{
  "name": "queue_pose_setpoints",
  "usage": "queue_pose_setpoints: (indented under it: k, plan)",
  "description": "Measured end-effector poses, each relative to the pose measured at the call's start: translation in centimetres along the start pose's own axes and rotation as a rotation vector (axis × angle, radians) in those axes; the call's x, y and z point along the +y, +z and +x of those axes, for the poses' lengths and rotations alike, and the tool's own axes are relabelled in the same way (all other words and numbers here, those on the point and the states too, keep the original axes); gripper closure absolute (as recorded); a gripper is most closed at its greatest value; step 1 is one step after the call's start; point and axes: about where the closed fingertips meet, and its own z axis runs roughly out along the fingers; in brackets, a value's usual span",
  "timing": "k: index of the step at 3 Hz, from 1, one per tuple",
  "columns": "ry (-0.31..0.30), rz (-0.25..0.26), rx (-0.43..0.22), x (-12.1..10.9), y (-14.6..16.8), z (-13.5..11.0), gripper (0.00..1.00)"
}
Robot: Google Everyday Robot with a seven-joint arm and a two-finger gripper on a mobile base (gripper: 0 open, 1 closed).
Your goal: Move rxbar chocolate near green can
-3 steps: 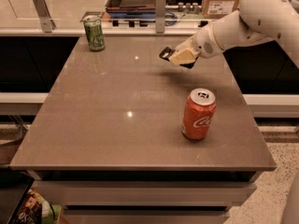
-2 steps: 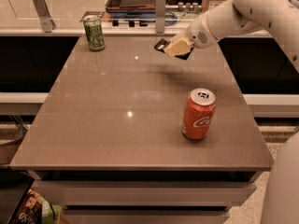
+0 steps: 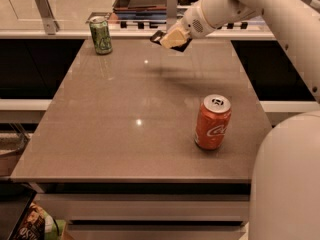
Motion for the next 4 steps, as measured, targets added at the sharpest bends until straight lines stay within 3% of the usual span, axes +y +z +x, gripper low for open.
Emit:
queue_pose_setpoints:
  k: [3,4]
  plan:
    - [-0.034,0.032,-0.042,-0.3,7.0,-3.9,1.00]
    - [-0.024,0.030,-0.101,-0.1,9.4,-4.4,1.00]
